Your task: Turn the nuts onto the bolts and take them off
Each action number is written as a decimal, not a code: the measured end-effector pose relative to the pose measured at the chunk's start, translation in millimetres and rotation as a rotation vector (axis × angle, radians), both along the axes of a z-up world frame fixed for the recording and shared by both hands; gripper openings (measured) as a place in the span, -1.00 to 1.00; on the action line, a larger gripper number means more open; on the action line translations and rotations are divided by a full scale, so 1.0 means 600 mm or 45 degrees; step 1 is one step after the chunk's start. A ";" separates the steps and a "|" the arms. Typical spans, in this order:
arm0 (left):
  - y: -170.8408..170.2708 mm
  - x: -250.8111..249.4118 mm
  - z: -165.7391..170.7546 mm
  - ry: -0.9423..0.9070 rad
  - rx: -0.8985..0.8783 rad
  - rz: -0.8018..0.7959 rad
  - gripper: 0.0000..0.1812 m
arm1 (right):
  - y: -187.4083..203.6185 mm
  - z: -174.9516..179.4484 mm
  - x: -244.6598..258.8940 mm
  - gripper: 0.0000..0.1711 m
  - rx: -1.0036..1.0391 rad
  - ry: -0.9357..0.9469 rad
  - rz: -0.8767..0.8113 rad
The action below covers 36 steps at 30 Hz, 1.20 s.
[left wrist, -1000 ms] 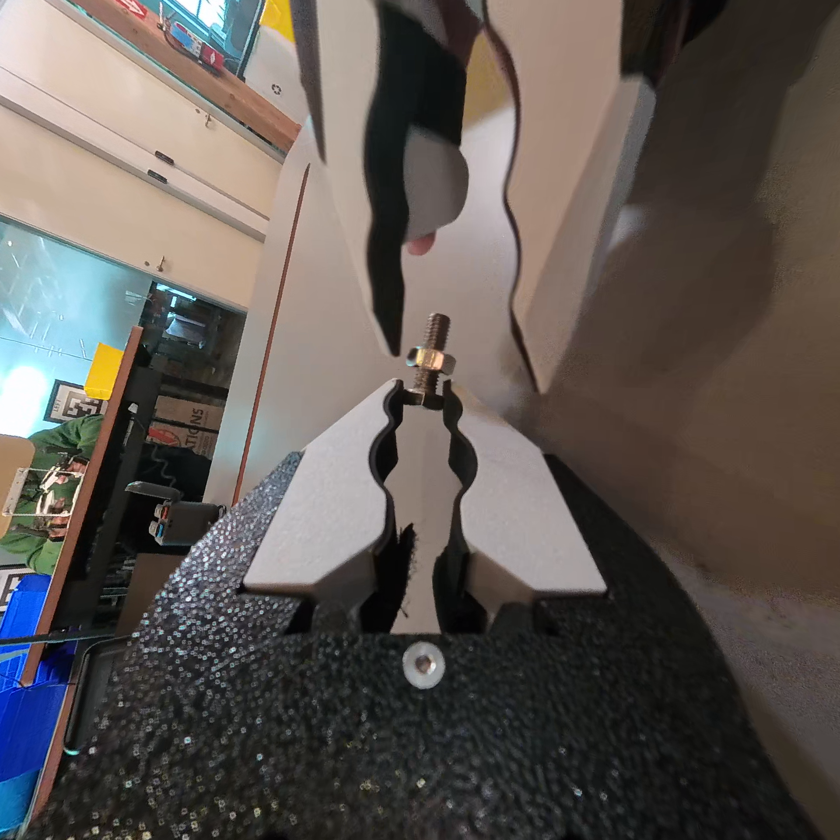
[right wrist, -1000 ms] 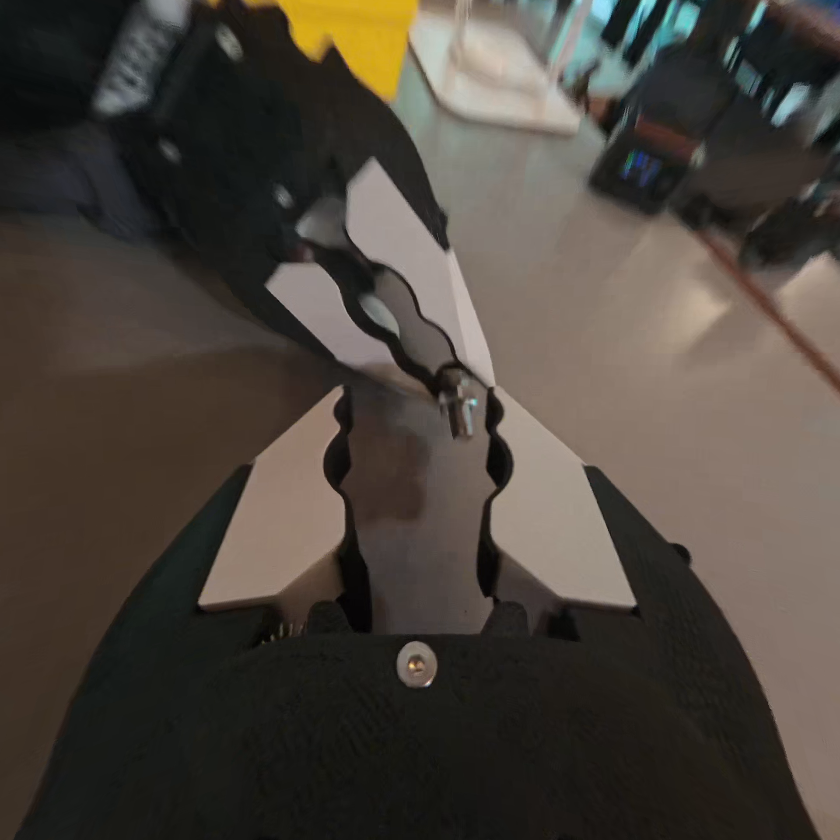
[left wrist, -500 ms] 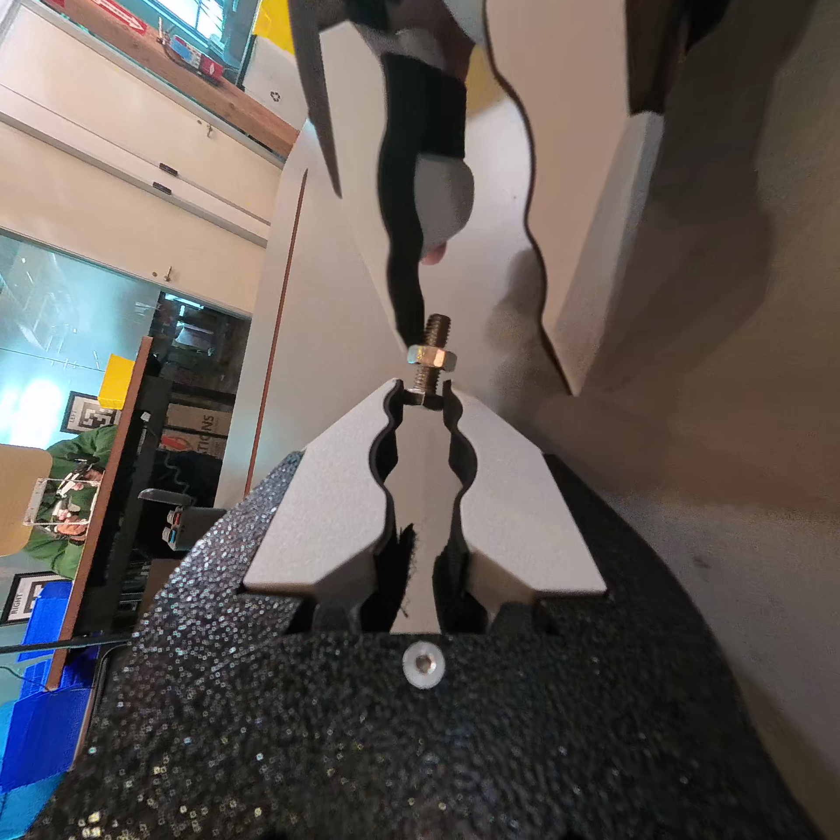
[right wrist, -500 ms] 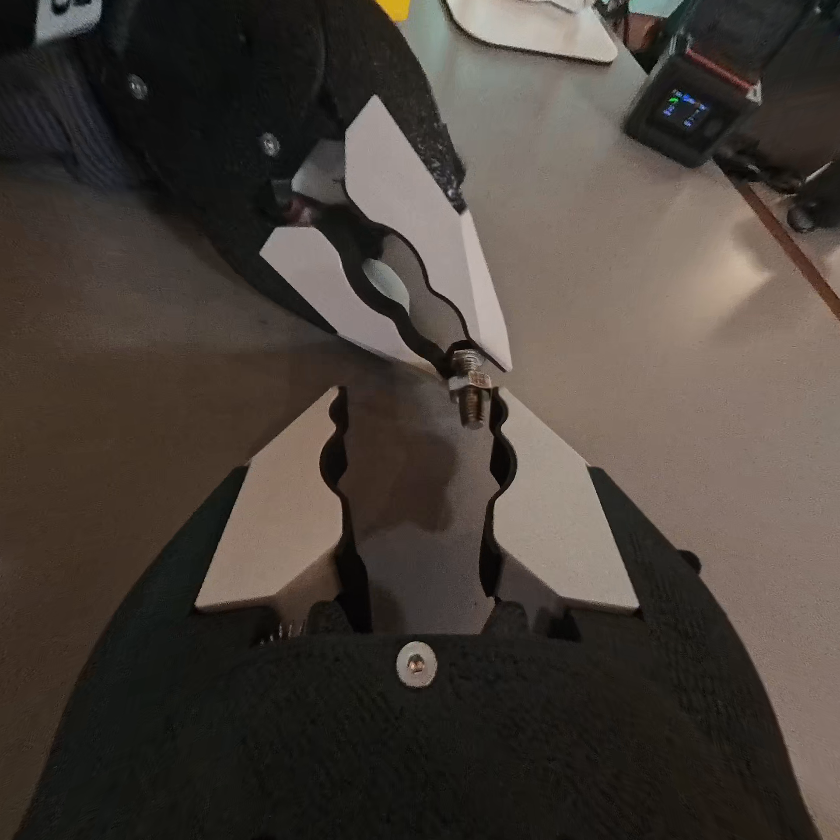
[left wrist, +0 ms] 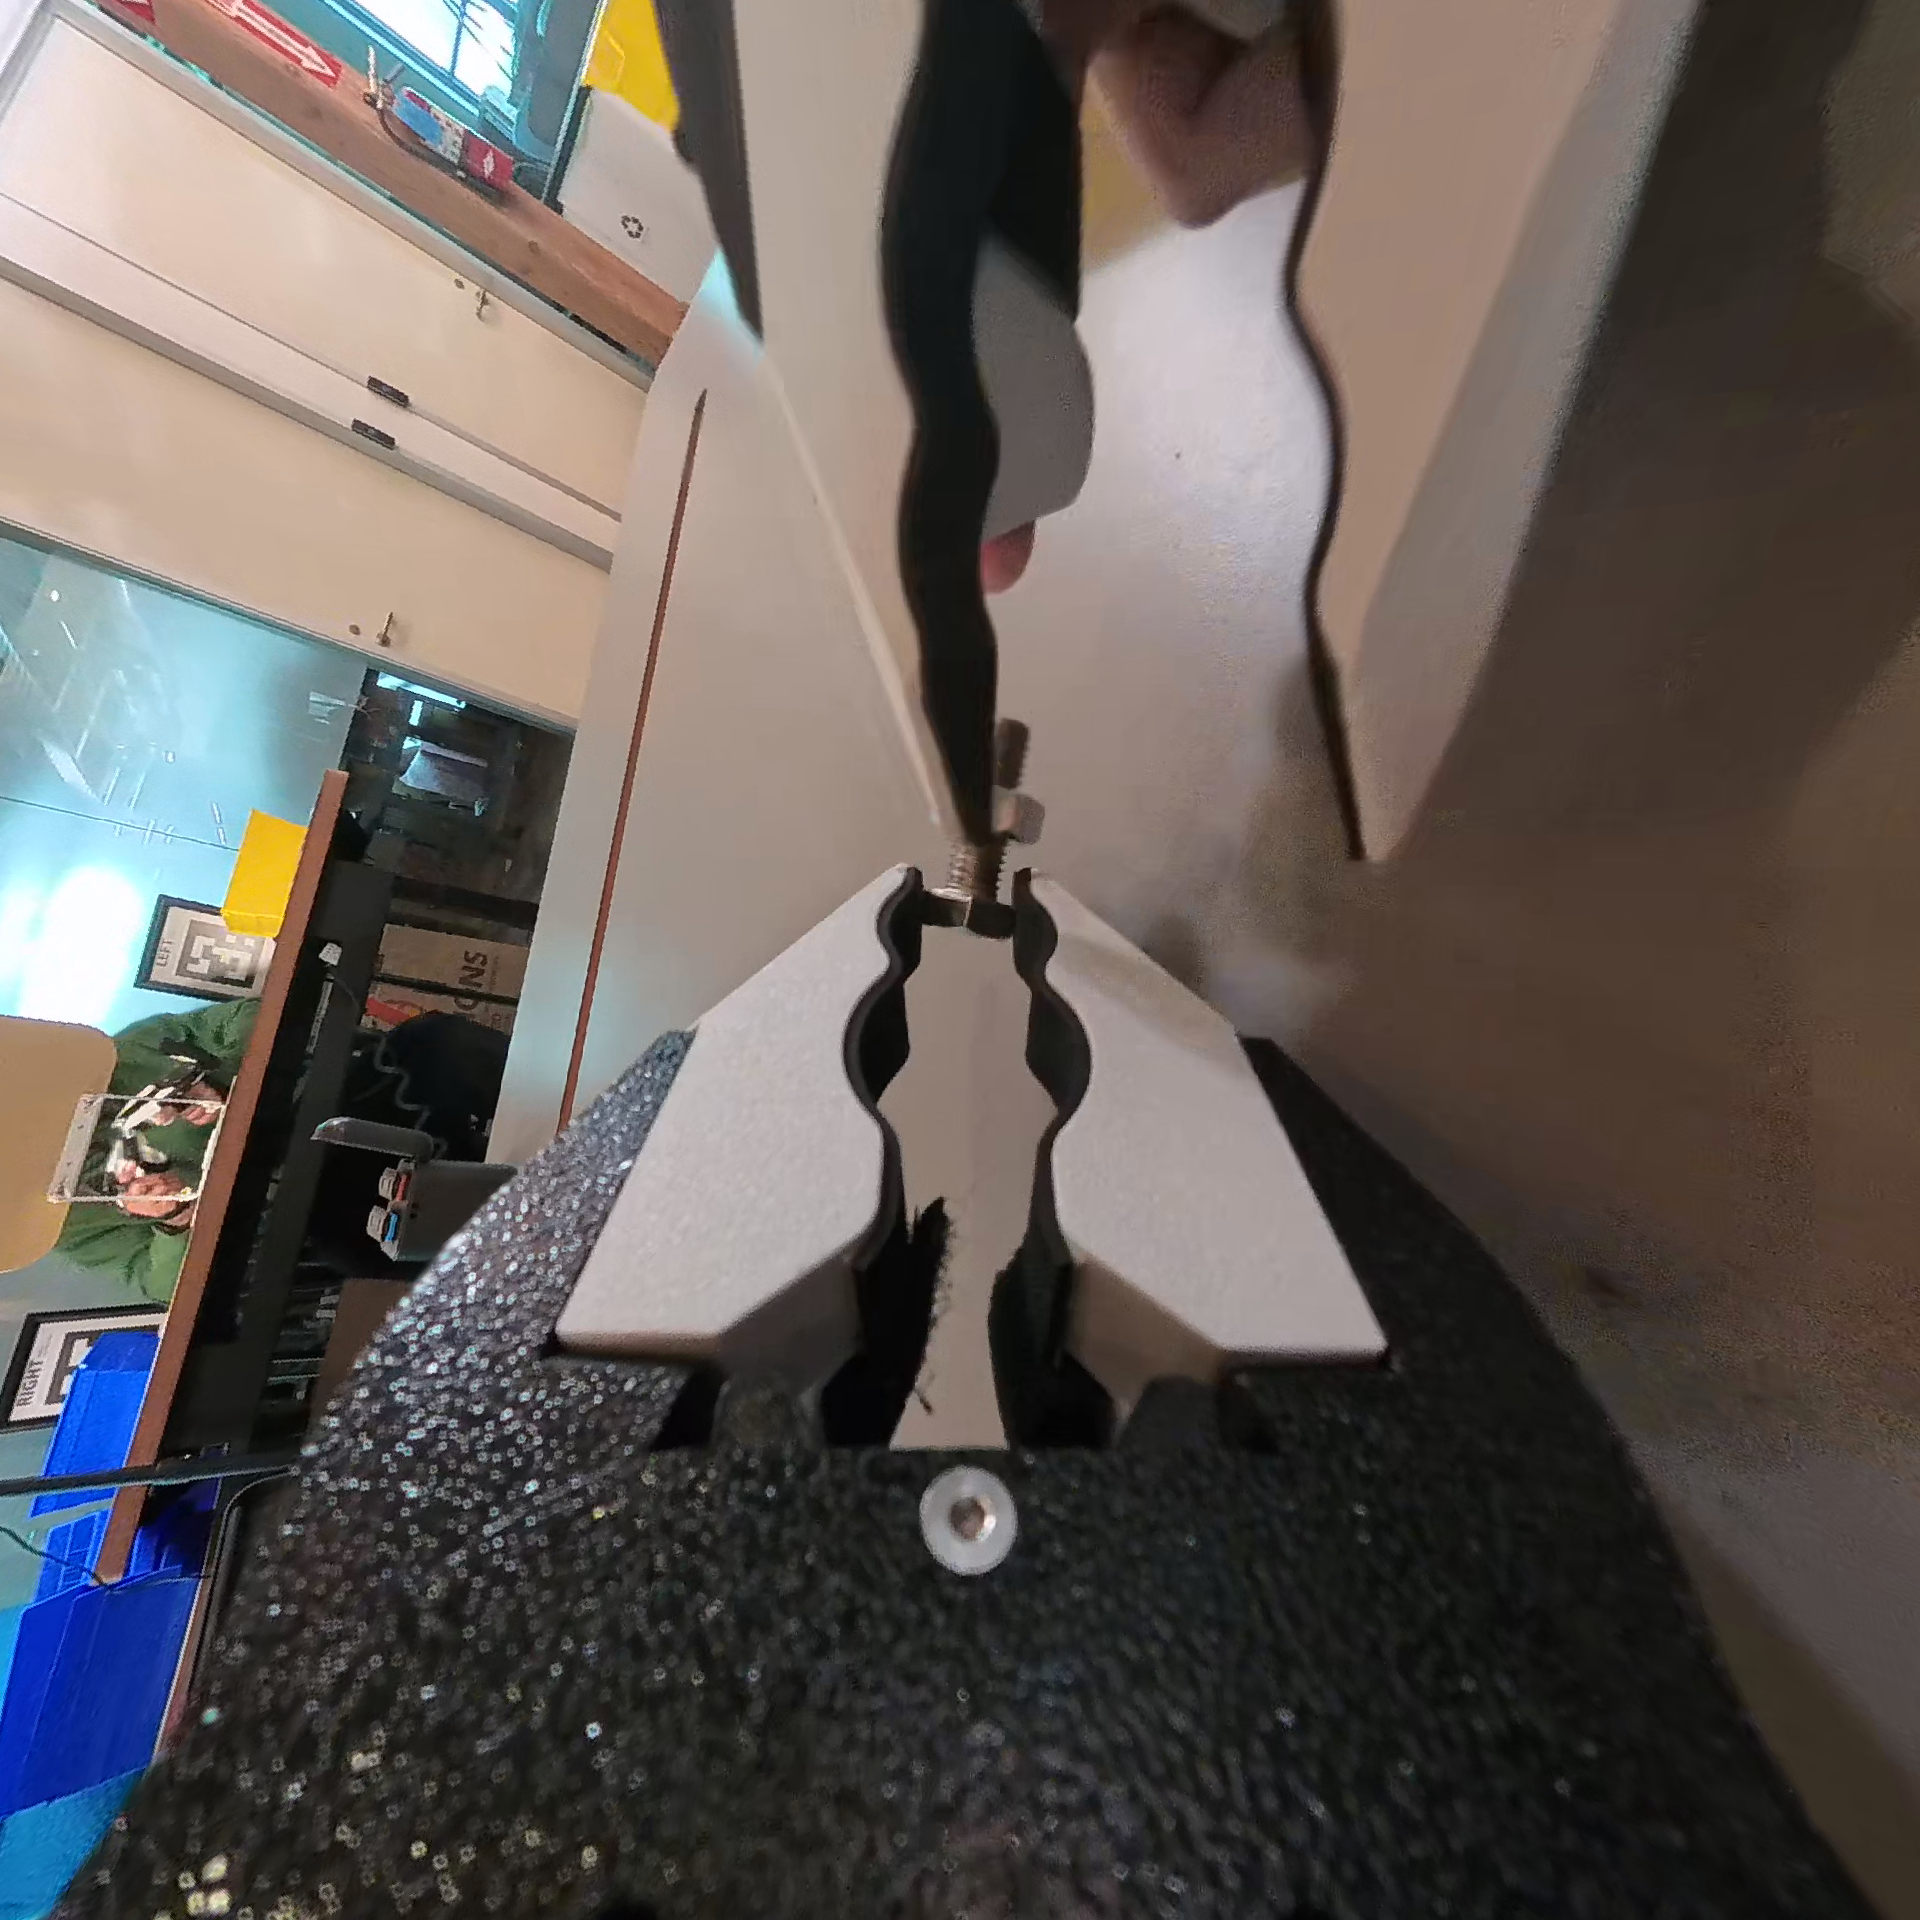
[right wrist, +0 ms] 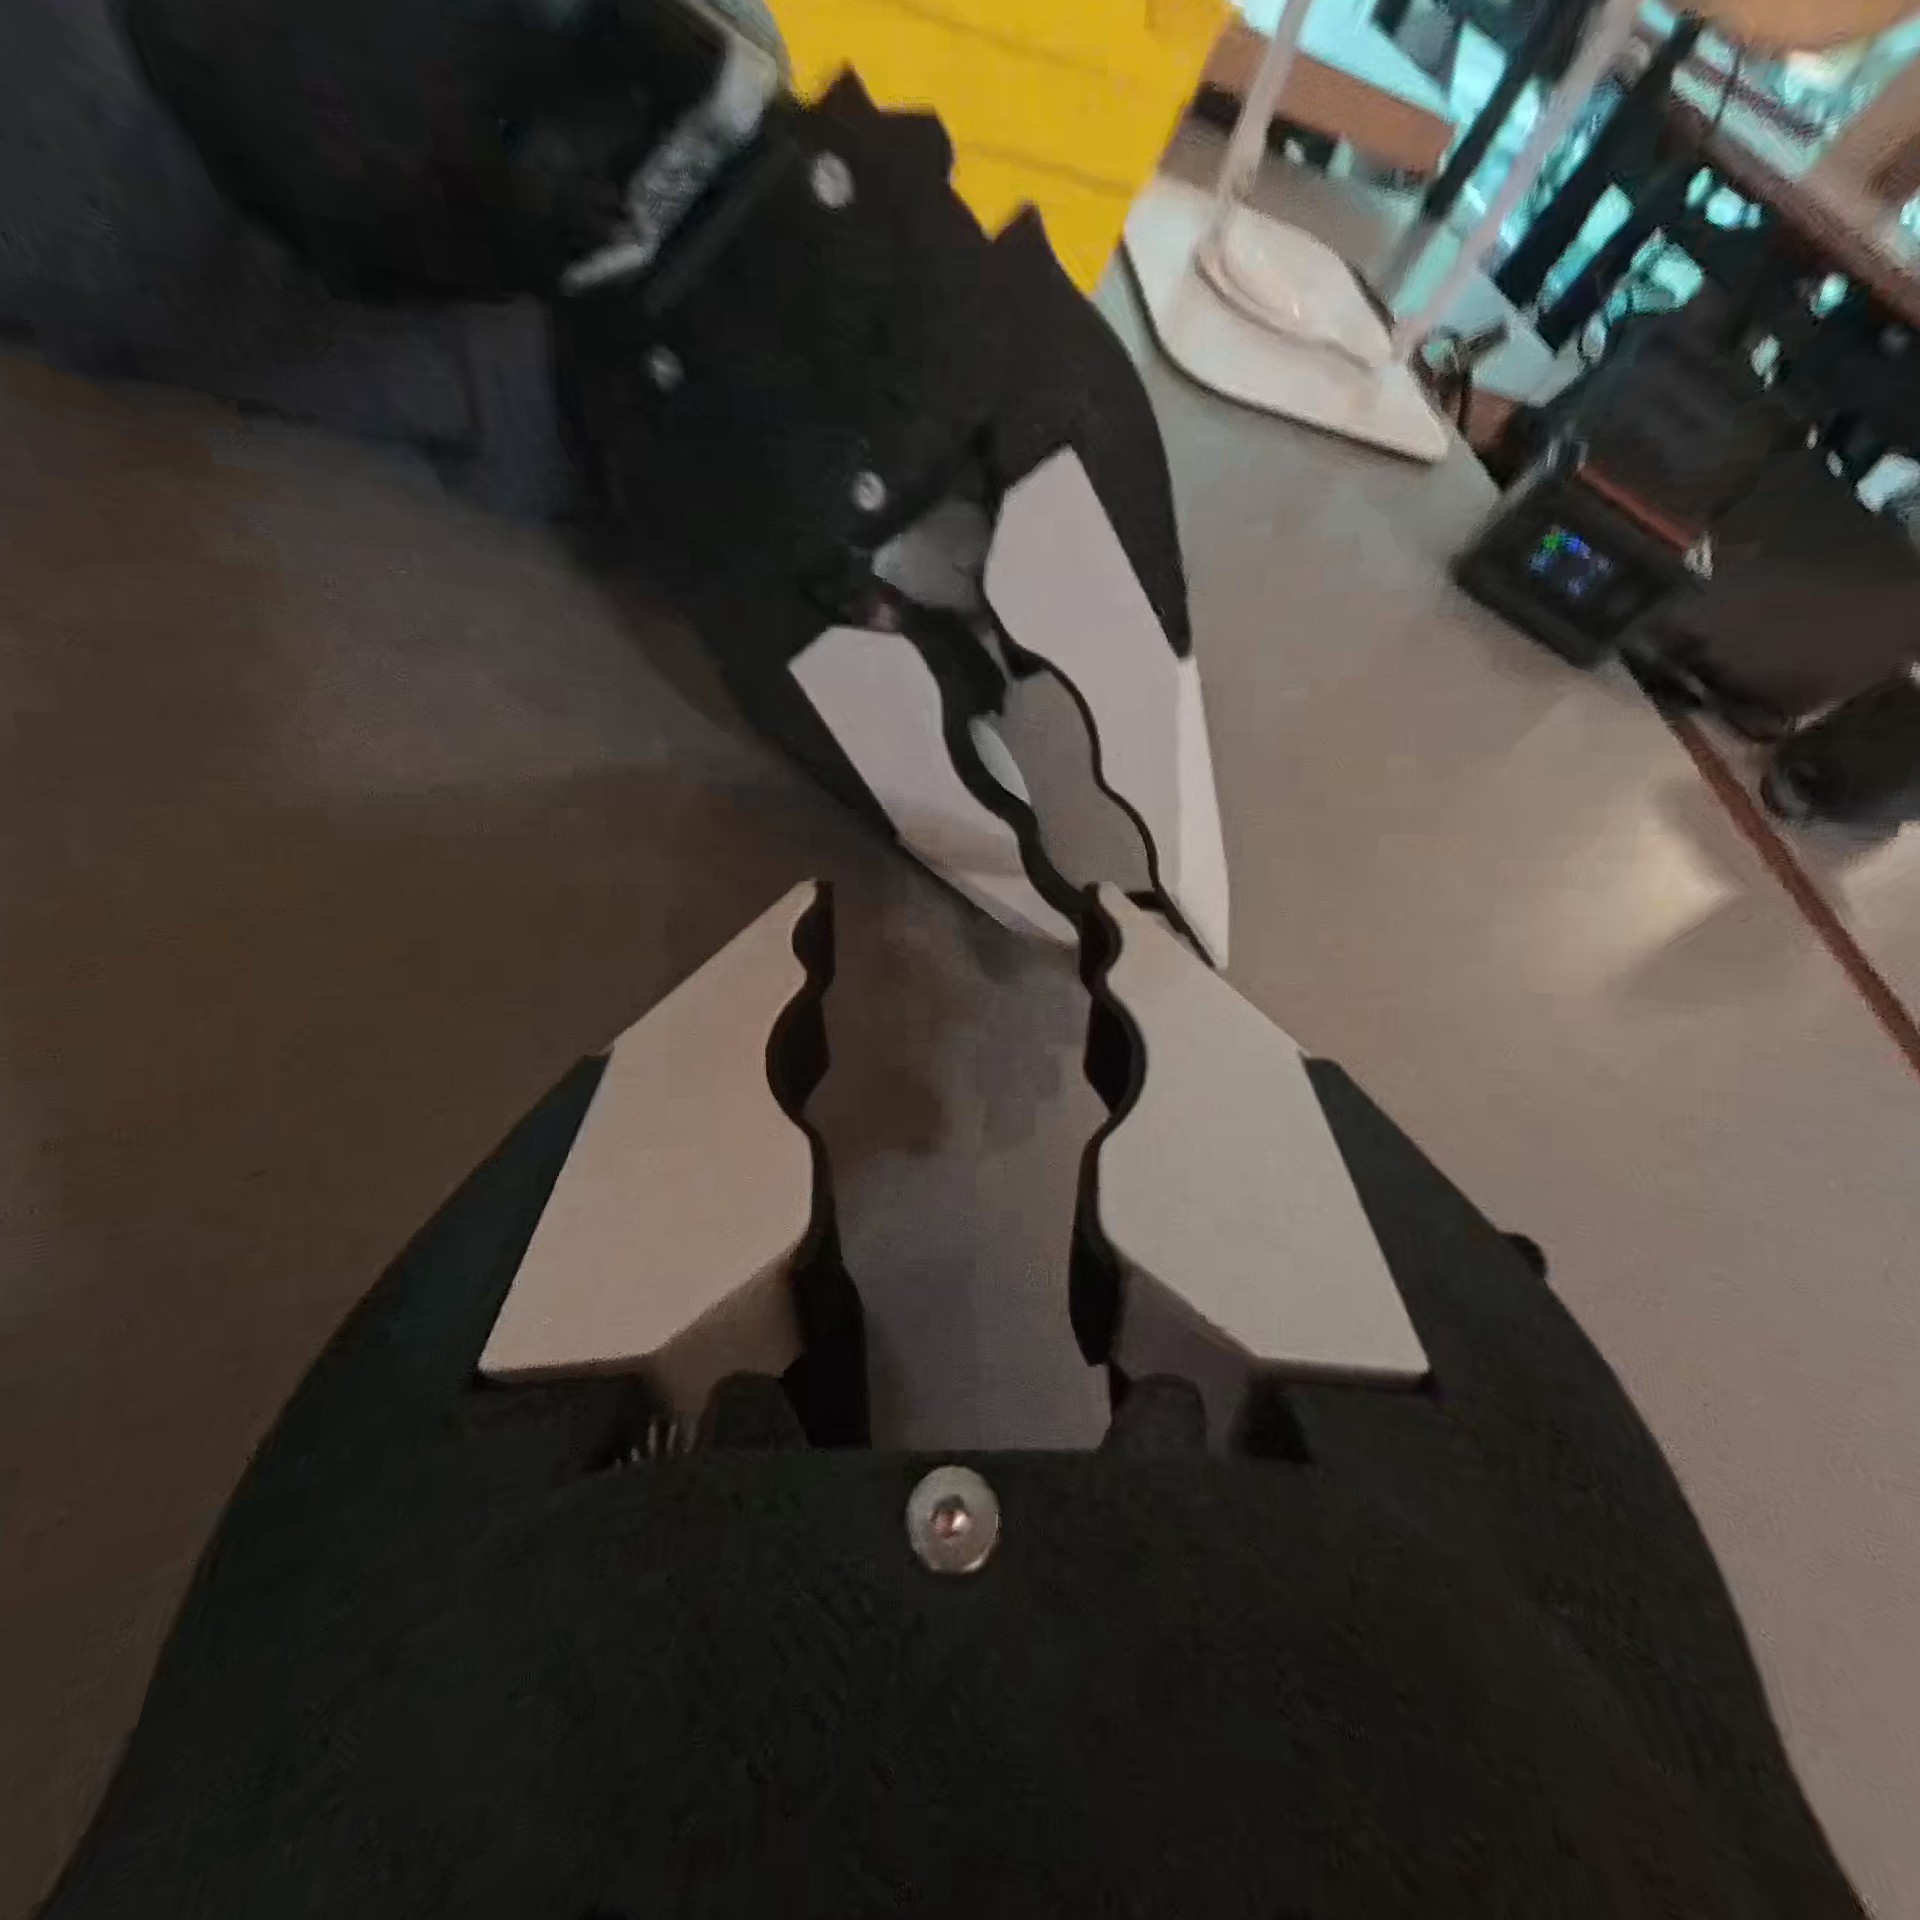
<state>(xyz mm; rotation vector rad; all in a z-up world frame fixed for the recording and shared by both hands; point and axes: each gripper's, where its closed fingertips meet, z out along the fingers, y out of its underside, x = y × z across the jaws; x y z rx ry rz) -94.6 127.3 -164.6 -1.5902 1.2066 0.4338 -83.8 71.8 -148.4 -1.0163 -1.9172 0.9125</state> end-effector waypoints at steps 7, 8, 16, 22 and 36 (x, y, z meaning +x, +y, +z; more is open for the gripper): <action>0.000 0.001 -0.001 0.016 0.002 -0.002 -0.83 | 0.045 -0.011 -0.011 -0.29 -0.169 -0.112 -0.245; 0.000 0.000 -0.001 0.017 0.002 -0.003 -0.83 | 0.043 -0.013 -0.010 -0.29 -0.174 -0.125 -0.239; 0.001 0.001 0.000 0.012 0.002 -0.003 -0.83 | 0.033 -0.009 -0.009 -0.27 -0.143 -0.101 -0.190; 0.001 0.000 0.000 0.007 0.002 -0.003 -0.82 | 0.002 0.000 0.001 -0.37 -0.105 -0.052 -0.014; 0.001 0.001 0.000 0.011 0.000 -0.002 -0.83 | 0.003 0.010 -0.005 -0.35 -0.022 0.037 -0.029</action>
